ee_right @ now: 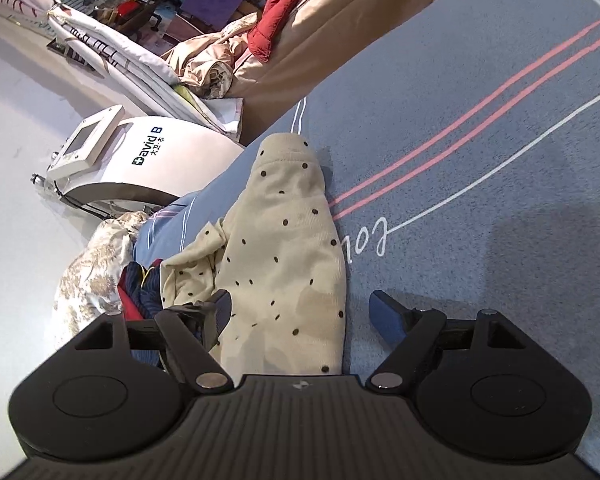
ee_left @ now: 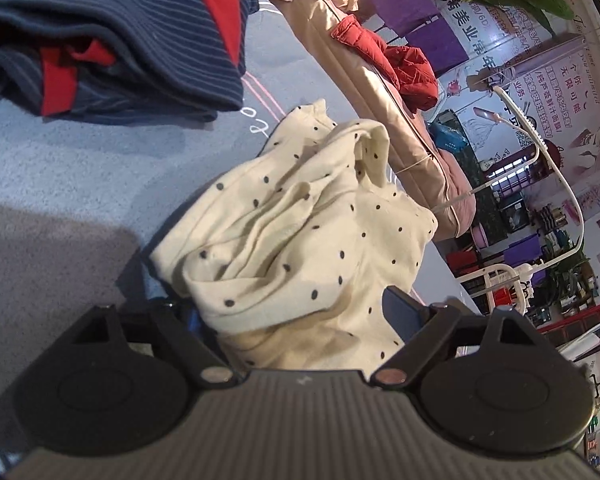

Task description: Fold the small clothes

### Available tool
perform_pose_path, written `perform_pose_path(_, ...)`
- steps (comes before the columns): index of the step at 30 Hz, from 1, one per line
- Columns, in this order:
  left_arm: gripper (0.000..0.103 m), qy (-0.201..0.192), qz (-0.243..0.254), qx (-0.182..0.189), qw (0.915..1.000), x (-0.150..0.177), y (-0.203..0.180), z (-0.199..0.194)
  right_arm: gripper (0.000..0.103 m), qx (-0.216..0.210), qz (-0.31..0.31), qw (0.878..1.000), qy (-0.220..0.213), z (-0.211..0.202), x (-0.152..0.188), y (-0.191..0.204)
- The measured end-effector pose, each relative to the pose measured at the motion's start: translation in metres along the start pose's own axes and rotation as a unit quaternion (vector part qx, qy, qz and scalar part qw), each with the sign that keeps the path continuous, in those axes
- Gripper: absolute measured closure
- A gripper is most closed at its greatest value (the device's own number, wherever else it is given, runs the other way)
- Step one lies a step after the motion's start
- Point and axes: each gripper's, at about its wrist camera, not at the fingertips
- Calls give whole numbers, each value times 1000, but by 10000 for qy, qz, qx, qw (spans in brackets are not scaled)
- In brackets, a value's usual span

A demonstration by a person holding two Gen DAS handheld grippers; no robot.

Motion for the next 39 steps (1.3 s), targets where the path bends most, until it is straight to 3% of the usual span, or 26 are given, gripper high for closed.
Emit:
perform_pose_path(2,16,75,-16,2,10000,-3,1,2,0,-203,110,9997,84,14,-5,-2)
perform_pose_path(4,15,134,-67,4,9999,-6,1,5,0,-321,170,9993,-92,20,-11,0)
perform_pose_path(8,0,297,-5,-16,9996,-12,-4,16,0,-450,-125,9989,-72,39,-23,10)
perform_pose_path(10,0,372,82,-154,9992,-14,-10,23,0,-520,-292,9982,-41,46,-27,14)
perform_pose_path(11,0,391,96,-215,9990,-14,-11,26,4,-478,-327,9983,-71,49,-29,15)
perform_pose_path(13,0,403,129,-295,9987,-16,-14,30,23,-426,-348,9985,-56,54,-31,14)
perform_pose_path(15,0,419,228,-360,9982,-15,-18,33,47,-349,-436,9984,-46,57,-31,13)
perform_pose_path(16,1,410,259,-399,9980,-15,-20,35,50,-325,-505,9982,-44,57,-30,12)
perform_pose_path(19,12,424,487,-686,9955,-13,-29,39,63,-273,-519,9983,-19,56,-31,10)
perform_pose_path(21,32,366,625,-966,9927,-11,-34,38,78,-176,-511,9985,2,57,-31,11)
perform_pose_path(22,53,345,690,-1119,9907,-11,-35,37,79,-125,-557,9984,-17,56,-31,14)
perform_pose_path(23,64,347,691,-1159,9903,-12,-34,36,82,-51,-635,9980,-52,55,-30,18)
perform_pose_path(29,81,324,731,-1121,9905,-13,-45,27,86,168,-867,9954,-371,34,-25,40)
perform_pose_path(34,84,328,1001,-997,9894,-4,-74,13,87,166,-1342,9887,-647,-6,-33,56)
perform_pose_path(39,84,787,1319,-447,9871,24,-135,22,87,147,-970,9914,-871,-79,-61,32)
Point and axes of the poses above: each gripper's, at about its wrist camera, not at the fingertips, and z roughly the way its jaws point, y to its left, x to its underside, and after that the axes turned 10 degrees about x, right-handed
